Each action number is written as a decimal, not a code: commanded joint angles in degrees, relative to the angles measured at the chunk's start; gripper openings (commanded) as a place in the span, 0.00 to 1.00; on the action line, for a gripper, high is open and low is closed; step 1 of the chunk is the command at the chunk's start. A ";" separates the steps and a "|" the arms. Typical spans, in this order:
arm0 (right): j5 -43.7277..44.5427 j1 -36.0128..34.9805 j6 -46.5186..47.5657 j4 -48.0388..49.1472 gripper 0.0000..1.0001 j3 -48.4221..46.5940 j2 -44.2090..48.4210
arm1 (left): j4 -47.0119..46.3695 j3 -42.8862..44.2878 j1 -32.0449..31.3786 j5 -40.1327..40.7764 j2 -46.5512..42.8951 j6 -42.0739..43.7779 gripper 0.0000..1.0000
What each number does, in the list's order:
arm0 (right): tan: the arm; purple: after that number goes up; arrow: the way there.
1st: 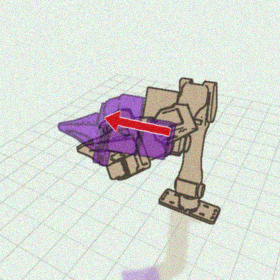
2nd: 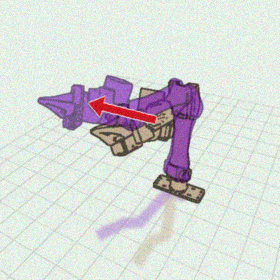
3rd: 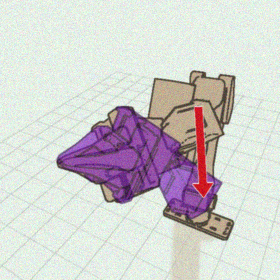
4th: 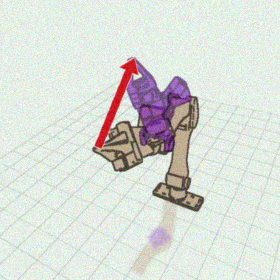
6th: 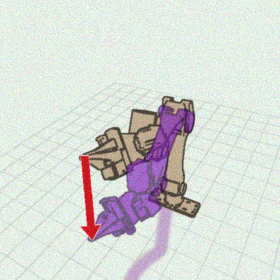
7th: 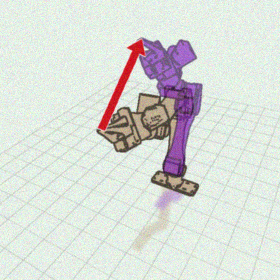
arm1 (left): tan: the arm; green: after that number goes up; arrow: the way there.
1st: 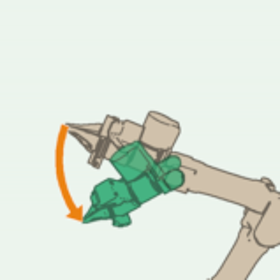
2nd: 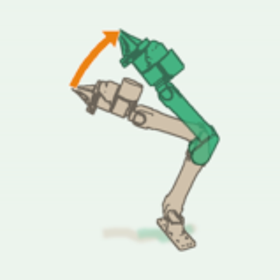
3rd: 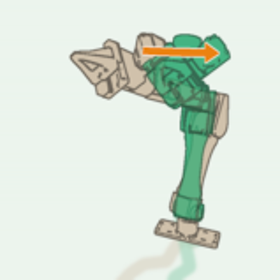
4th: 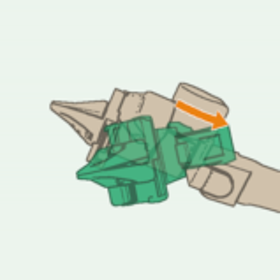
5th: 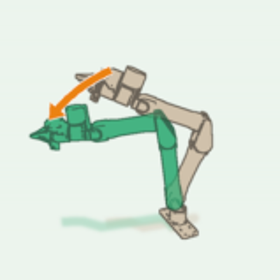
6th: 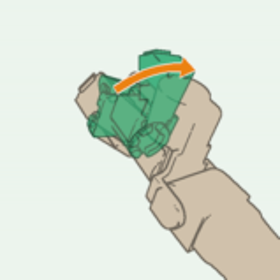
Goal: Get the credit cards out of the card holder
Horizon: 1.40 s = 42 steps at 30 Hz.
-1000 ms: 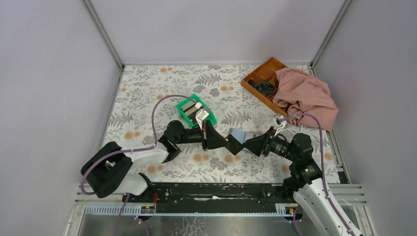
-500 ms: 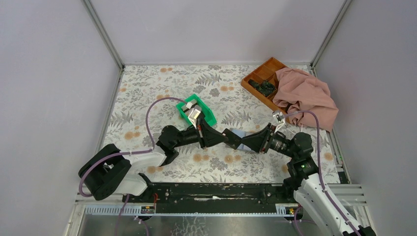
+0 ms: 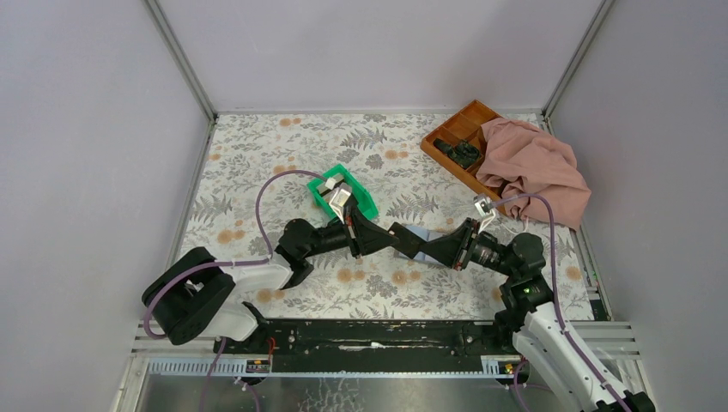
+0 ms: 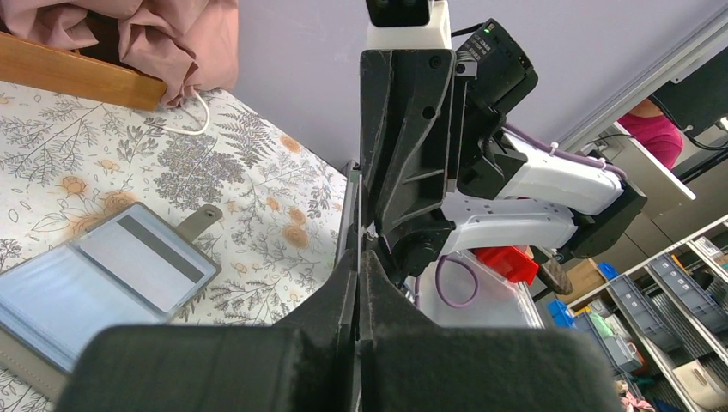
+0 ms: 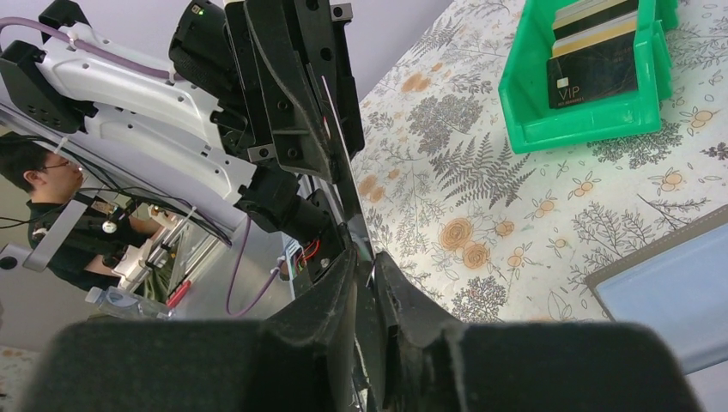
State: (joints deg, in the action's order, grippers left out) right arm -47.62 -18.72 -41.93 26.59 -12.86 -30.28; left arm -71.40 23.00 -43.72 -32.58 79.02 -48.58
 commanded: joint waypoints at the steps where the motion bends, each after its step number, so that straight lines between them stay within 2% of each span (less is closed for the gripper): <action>1: -1.43 -0.30 -1.00 6.72 0.24 0.16 -0.69 | -5.04 0.72 -0.02 -0.59 0.76 -0.54 0.00; 5: -1.96 -0.29 -2.19 9.43 0.13 0.43 -2.22 | -4.99 1.36 -0.26 -1.33 1.37 -0.81 0.00; 11: -2.35 -0.30 -2.38 10.18 0.12 0.39 -1.79 | -5.17 0.99 -0.37 -1.74 1.86 -0.81 0.00; 13: -2.71 -0.29 -2.22 9.98 0.01 0.34 -1.89 | -5.18 1.07 -0.40 -2.12 1.88 -0.90 0.00; 14: -2.74 -0.34 -1.76 9.49 0.00 0.16 -1.95 | -5.04 1.20 -0.44 -2.30 1.87 -0.91 0.02; 17: -3.50 -0.35 -0.01 5.89 0.00 -0.94 -1.55 | -3.61 1.91 -0.41 -3.54 1.37 -0.34 0.17; 20: -4.28 -0.35 3.14 -0.14 0.00 -2.91 -0.26 | 2.34 3.22 -0.13 -5.33 -0.36 2.78 0.39; 24: -6.18 -0.35 5.14 -5.78 0.00 -4.27 0.83 | 13.74 6.47 0.66 -8.61 -3.99 9.46 0.52; 30: -9.54 -1.76 4.66 -7.89 0.00 -5.20 -2.59 | 33.92 13.66 0.83 -11.03 -9.32 23.29 0.53; 36: -7.24 -7.29 10.67 -16.26 0.00 -8.55 -6.21 | 52.12 20.46 0.91 -15.97 -9.92 33.42 0.51; 42: -5.94 -9.12 13.89 -21.80 0.00 -11.38 -6.17 | 54.43 20.59 0.74 -22.51 -8.43 34.29 0.48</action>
State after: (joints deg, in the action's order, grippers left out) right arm -54.04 -26.96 -31.62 8.19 -20.01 -37.01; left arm -23.14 42.76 -43.07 -49.06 69.56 -18.15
